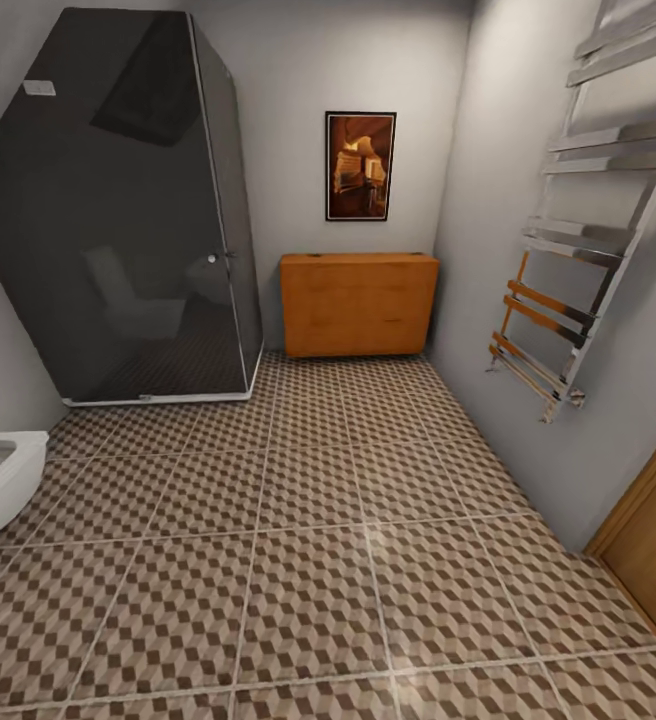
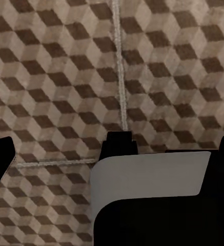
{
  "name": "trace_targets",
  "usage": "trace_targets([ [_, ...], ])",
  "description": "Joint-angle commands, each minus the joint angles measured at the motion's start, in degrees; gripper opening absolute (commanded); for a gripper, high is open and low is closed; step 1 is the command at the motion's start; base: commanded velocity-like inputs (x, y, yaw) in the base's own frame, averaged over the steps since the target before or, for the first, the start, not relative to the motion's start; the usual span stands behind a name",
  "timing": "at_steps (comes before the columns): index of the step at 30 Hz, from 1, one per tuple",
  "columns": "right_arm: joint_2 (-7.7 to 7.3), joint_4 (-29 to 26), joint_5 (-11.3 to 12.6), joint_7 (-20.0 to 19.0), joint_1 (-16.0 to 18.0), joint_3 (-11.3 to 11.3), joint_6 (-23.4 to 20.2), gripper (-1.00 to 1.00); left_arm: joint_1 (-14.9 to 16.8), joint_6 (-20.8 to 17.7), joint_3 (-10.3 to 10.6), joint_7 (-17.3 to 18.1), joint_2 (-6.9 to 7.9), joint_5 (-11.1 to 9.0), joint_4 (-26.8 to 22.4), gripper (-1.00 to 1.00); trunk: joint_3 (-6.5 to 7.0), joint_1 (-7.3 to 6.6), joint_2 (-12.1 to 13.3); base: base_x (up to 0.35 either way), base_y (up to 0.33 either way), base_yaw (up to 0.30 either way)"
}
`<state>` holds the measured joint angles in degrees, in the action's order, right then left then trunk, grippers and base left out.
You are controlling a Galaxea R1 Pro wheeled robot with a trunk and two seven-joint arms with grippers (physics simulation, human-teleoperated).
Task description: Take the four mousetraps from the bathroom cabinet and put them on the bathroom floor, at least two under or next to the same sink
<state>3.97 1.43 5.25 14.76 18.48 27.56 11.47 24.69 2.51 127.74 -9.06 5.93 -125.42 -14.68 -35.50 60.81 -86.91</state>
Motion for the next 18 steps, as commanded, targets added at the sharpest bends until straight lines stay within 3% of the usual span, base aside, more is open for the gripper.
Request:
trace_targets([
  [1, 0.01, 0.15, 0.55, 0.09, 0.06, 0.48, 0.31, 1.00, 0.10, 0.29, 0.39, -0.34, 0.04, -0.27, -0.26, 1.00, -0.15, 0.03, -0.03, 0.335, 0.000, -0.115],
  [18, -0.01, 0.17, 0.55, 0.09, 0.06, 0.48, 0.31, 1.00, 0.10, 0.26, 0.40, -0.34, 0.04, -0.27, -0.26, 1.00, -1.66, 0.03, -0.03, 0.335, 0.000, -0.128],
])
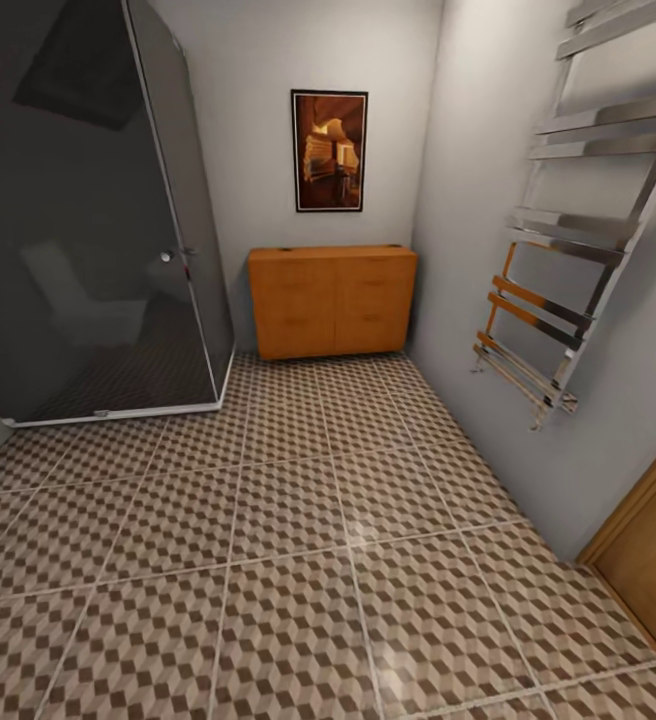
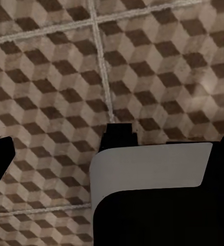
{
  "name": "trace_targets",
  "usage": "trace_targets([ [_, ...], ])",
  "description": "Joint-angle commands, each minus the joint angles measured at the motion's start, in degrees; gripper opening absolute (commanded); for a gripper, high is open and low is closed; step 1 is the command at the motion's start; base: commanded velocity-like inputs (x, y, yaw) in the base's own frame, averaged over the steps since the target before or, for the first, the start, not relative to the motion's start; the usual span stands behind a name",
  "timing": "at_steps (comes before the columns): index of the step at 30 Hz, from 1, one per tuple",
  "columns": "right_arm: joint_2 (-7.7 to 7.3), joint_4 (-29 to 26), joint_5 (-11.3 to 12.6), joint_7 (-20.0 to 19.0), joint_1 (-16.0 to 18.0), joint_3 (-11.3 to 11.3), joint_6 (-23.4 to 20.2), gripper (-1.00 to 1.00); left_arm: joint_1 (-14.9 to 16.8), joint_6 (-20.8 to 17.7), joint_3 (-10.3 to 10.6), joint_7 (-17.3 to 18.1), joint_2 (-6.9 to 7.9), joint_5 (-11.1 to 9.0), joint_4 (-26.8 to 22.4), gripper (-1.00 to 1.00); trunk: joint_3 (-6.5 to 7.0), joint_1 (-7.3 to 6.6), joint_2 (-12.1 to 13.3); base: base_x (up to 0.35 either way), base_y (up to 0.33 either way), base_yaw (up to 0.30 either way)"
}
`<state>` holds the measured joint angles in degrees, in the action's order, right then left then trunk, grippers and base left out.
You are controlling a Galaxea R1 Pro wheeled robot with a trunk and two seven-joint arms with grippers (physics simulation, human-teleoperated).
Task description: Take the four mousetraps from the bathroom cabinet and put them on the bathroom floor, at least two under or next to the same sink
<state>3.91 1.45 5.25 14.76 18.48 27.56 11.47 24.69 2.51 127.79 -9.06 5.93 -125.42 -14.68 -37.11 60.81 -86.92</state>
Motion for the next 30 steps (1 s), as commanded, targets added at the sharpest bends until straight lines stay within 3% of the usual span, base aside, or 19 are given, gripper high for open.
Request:
trace_targets([
  [1, 0.04, 0.15, 0.55, 0.09, 0.06, 0.48, 0.31, 1.00, 0.10, 0.25, 0.36, -0.34, 0.05, -0.26, -0.26, 1.00, -0.14, 0.03, -0.03, 0.335, 0.000, -0.133],
  [22, -0.04, 0.13, 0.55, 0.14, 0.06, 0.48, 0.31, 1.00, 0.11, 0.22, 0.36, -0.64, 0.11, -0.34, -0.07, 1.00, -1.99, 0.03, -0.03, 0.335, 0.000, -0.132],
  [30, -0.39, 0.12, 0.07, 0.13, 0.06, 0.59, 0.60, 1.00, 0.10, 0.22, 0.36, -0.77, 0.22, -0.35, 0.32, 1.00, -2.52, 0.03, -0.03, 0.335, 0.000, -0.033],
])
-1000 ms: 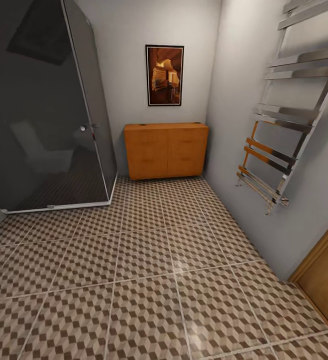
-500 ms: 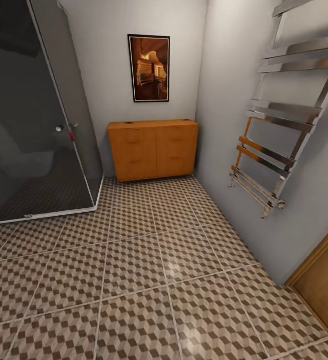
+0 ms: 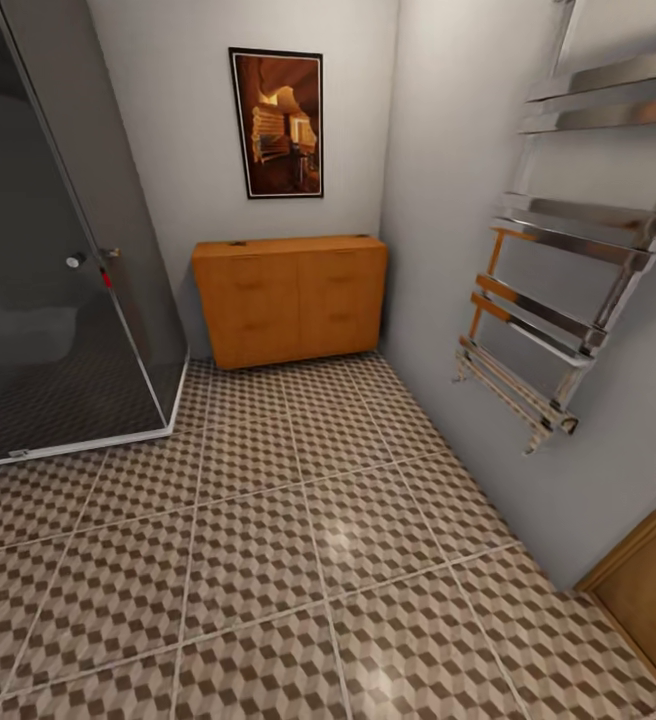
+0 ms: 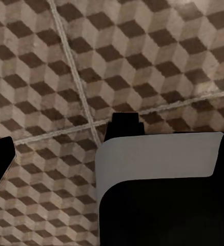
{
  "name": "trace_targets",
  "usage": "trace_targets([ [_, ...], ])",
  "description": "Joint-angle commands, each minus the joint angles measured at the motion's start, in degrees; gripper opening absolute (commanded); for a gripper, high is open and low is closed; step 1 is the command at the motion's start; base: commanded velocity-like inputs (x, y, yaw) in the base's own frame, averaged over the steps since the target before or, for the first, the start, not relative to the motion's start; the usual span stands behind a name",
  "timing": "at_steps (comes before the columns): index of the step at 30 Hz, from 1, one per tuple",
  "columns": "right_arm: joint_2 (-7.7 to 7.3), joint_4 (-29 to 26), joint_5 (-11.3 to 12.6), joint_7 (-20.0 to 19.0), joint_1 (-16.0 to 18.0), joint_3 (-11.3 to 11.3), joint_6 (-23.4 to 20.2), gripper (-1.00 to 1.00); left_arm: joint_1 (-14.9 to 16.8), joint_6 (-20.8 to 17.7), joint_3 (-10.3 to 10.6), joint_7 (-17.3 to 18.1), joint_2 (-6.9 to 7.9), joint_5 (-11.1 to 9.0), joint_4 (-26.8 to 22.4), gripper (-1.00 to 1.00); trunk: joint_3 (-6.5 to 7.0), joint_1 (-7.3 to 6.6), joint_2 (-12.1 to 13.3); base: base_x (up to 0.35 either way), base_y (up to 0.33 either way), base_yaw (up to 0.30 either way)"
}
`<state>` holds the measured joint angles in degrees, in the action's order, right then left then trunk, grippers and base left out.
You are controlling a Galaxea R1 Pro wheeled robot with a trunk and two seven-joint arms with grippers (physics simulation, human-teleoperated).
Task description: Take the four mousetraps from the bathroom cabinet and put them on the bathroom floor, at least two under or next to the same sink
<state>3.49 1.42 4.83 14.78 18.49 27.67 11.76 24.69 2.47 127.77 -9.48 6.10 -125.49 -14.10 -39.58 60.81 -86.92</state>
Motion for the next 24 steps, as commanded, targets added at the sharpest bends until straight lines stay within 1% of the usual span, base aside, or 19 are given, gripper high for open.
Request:
trace_targets([
  [1, -0.02, 0.17, 0.49, 0.10, 0.06, 0.51, 0.46, 1.00, 0.10, 0.26, 0.37, -0.35, 0.04, -0.28, -0.26, 1.00, -0.07, 0.03, -0.02, 0.335, 0.000, -0.003],
  [3, -0.18, 0.20, 0.47, 0.09, 0.06, 0.55, 0.83, 1.00, 0.10, 0.26, 0.37, -0.35, 0.05, -0.28, -0.25, 1.00, -0.09, 0.03, -0.02, 0.336, 0.000, -0.002],
  [6, -1.20, 0.23, 0.49, 0.06, 0.06, 0.60, 1.72, 1.00, 0.10, 0.26, 0.37, -0.36, 0.05, -0.28, -0.24, 1.00, -0.10, 0.03, -0.02, 0.336, 0.000, -0.001],
  [11, -1.79, 0.18, 0.54, 0.04, 0.06, 0.62, 2.11, 1.00, 0.10, 0.26, 0.37, -0.34, 0.05, -0.28, -0.23, 1.00, -0.11, 0.03, -0.02, 0.337, 0.000, 0.000],
  [24, -1.59, -0.10, 0.82, 0.08, 0.06, 0.50, 2.39, 1.00, 0.10, 0.26, 0.37, -0.35, 0.12, -0.28, -0.23, 1.00, -0.12, 0.03, -0.02, 0.337, 0.000, 0.000],
])
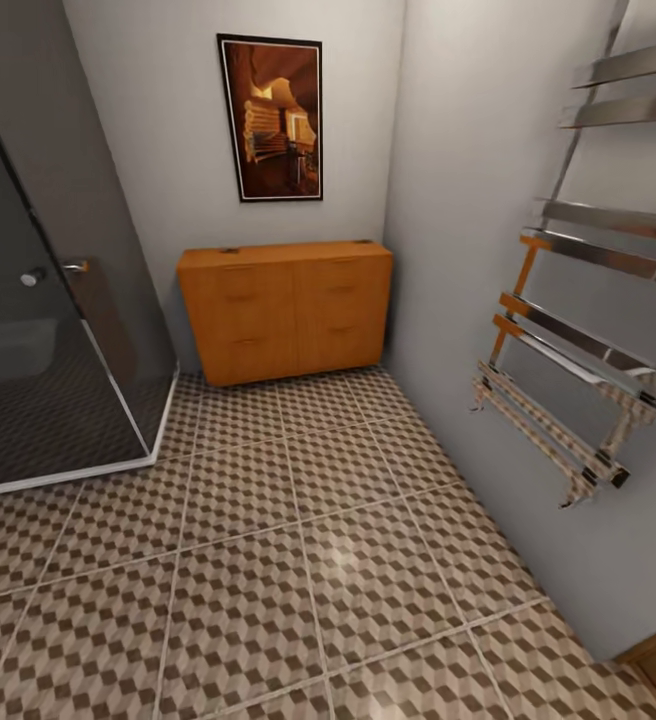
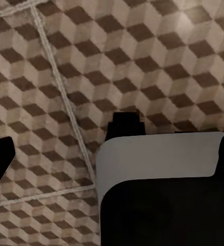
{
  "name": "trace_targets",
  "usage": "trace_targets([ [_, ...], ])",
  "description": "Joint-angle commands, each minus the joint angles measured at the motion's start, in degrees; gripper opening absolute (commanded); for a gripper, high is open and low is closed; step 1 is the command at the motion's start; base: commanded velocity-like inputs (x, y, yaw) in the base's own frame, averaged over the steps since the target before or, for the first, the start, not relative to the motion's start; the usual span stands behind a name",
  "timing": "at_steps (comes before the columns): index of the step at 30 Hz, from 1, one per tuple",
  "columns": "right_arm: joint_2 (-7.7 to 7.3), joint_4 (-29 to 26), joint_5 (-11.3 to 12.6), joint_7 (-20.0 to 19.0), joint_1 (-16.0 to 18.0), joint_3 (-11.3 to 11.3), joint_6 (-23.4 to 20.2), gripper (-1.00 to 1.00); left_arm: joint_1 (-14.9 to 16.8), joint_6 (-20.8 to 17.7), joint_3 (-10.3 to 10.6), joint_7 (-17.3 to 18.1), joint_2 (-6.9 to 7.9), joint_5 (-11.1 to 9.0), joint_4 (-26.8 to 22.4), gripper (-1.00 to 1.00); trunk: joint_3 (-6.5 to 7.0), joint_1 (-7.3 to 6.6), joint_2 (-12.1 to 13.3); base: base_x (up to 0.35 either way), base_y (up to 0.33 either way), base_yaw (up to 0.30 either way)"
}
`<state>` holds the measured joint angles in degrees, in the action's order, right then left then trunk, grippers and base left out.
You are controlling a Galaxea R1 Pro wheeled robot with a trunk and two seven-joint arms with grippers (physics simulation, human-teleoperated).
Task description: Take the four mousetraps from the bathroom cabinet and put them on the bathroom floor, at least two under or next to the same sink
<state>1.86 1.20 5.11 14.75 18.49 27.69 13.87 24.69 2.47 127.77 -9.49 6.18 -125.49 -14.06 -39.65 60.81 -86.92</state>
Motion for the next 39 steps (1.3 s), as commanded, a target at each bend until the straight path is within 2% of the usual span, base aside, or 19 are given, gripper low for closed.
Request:
trace_targets([
  [1, 0.02, 0.13, 0.54, 0.11, 0.05, 0.46, 0.28, 1.00, 0.10, 0.26, 0.37, -0.35, 0.05, -0.28, -0.26, 1.00, -0.05, 0.03, -0.02, 0.337, 0.000, 0.000],
  [21, 0.07, 0.05, 0.51, 0.11, 0.05, 0.43, 0.28, 1.00, 0.10, 0.35, 0.37, -0.27, 0.04, -0.28, -0.37, 1.00, -0.06, 0.03, -0.02, 0.337, 0.000, 0.000],
  [39, 0.05, 0.04, 0.52, 0.11, 0.05, 0.43, 0.28, 1.00, 0.10, 0.35, 0.37, -0.29, 0.14, -0.28, -0.22, 1.00, -0.81, 0.03, -0.02, 0.336, 0.000, 0.000],
])
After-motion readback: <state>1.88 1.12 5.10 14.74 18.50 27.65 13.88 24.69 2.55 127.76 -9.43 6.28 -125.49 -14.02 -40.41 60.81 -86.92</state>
